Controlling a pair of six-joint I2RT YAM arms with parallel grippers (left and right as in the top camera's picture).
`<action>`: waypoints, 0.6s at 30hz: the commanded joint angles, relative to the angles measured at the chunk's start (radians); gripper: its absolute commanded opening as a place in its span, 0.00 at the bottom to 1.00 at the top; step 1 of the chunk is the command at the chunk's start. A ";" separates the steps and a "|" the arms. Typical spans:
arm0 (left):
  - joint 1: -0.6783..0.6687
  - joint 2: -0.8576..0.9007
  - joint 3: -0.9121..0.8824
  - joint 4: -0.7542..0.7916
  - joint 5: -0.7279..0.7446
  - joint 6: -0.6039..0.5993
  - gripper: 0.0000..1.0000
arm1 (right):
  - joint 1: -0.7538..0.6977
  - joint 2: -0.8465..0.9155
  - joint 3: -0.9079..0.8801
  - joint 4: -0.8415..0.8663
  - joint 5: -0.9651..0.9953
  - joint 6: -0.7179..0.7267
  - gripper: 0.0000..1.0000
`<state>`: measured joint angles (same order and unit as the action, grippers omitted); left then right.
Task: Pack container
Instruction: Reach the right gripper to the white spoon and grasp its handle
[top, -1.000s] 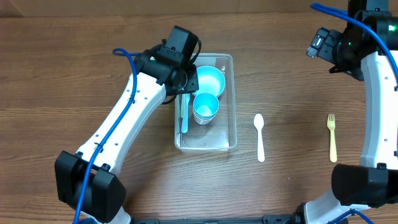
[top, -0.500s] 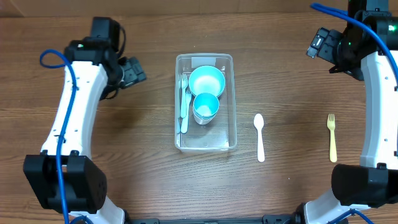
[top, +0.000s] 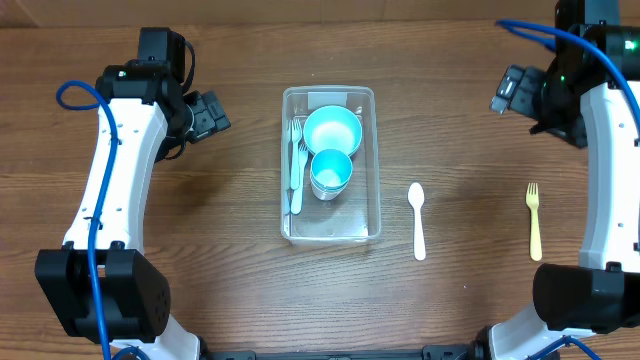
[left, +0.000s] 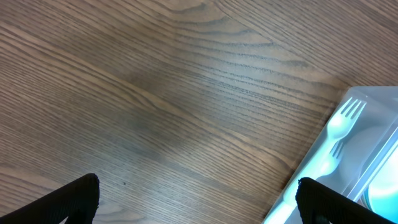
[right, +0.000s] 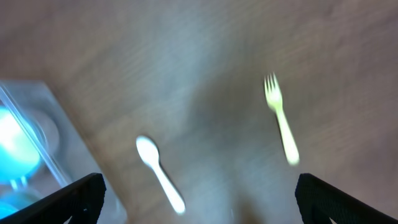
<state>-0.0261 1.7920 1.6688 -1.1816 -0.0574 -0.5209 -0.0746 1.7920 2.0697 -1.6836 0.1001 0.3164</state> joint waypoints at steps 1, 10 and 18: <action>0.001 -0.005 0.006 0.002 -0.005 0.011 1.00 | 0.032 -0.035 -0.037 -0.010 -0.077 -0.052 1.00; 0.001 -0.005 0.006 0.002 -0.005 0.011 1.00 | 0.126 -0.415 -0.626 0.174 -0.049 -0.028 1.00; 0.001 -0.005 0.006 0.004 -0.005 0.011 1.00 | 0.136 -0.378 -1.003 0.505 -0.208 -0.031 1.00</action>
<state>-0.0261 1.7920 1.6688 -1.1812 -0.0574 -0.5209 0.0486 1.3552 1.1301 -1.2285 -0.0456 0.2836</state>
